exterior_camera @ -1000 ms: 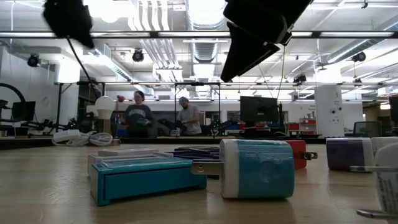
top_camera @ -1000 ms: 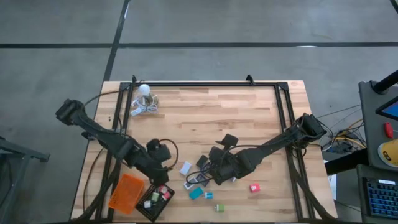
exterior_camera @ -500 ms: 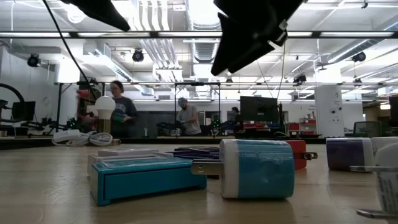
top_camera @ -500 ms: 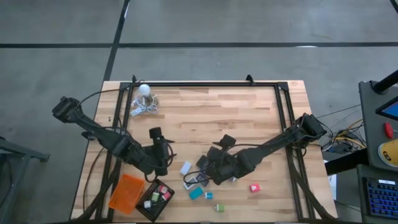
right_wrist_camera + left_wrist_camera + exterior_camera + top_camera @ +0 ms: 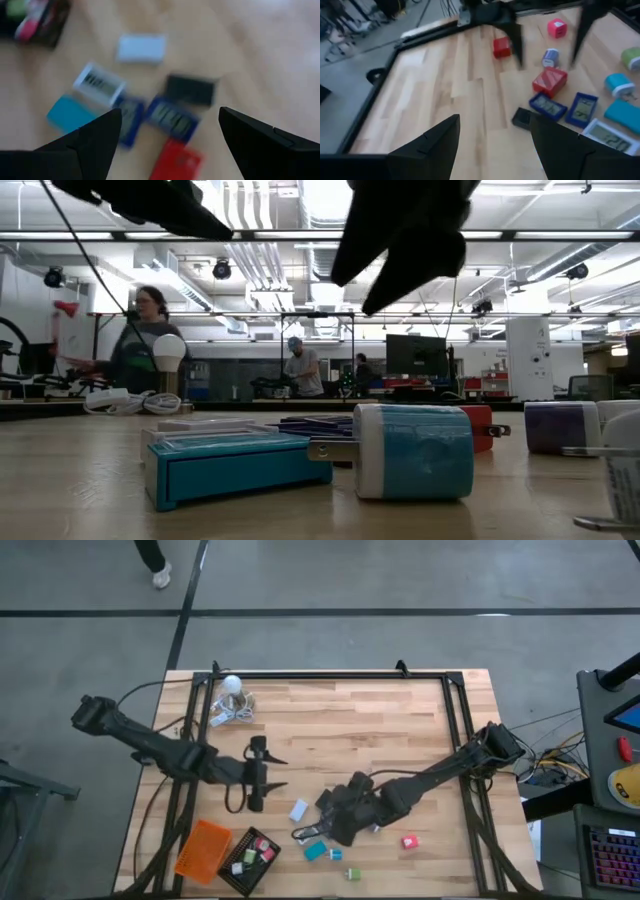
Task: Pick & Place Office items
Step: Put the pink charger adapter into the black basket
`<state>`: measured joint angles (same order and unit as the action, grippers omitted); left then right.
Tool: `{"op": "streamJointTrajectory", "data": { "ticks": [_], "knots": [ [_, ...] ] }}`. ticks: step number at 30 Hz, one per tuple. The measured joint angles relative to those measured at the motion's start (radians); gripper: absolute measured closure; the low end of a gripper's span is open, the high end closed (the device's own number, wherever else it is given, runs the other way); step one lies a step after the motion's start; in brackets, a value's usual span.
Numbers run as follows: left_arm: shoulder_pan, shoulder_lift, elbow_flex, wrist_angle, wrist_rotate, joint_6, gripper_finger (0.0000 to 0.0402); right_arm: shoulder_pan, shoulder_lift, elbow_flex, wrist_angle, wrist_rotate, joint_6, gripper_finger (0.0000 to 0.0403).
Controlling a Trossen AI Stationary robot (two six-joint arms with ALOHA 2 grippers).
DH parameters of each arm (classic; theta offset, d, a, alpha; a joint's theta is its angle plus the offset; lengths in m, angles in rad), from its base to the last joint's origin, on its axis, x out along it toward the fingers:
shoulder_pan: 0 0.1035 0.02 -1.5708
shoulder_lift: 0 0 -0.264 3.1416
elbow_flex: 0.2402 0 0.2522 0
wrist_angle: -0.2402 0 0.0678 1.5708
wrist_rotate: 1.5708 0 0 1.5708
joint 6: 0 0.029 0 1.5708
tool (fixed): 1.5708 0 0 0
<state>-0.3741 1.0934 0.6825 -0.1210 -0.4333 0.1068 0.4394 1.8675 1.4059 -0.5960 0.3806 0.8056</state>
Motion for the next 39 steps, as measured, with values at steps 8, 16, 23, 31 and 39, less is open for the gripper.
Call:
{"op": "streamJointTrajectory", "data": {
  "ticks": [8,16,23,31,39],
  "knots": [
    [0.012,-0.218,-0.050,0.001,0.190,0.078,0.0158,0.002,-0.017,0.002,-0.095,-0.331,0.119,0.0077],
    [0.012,-0.395,-0.050,-0.002,0.262,0.189,0.0158,0.014,-0.034,0.051,-0.401,-0.436,0.301,0.0076],
    [0.012,-0.442,-0.050,-0.037,0.264,0.212,0.0158,0.090,-0.048,0.069,-0.518,-0.410,0.408,0.0078],
    [0.012,-0.414,-0.050,-0.002,0.266,0.241,0.0158,0.211,-0.048,0.071,-0.519,-0.266,0.507,0.0078],
    [0.012,-0.381,-0.050,0.056,0.266,0.227,0.0158,0.329,-0.046,0.063,-0.523,-0.276,0.614,0.0078]
  ]
}}
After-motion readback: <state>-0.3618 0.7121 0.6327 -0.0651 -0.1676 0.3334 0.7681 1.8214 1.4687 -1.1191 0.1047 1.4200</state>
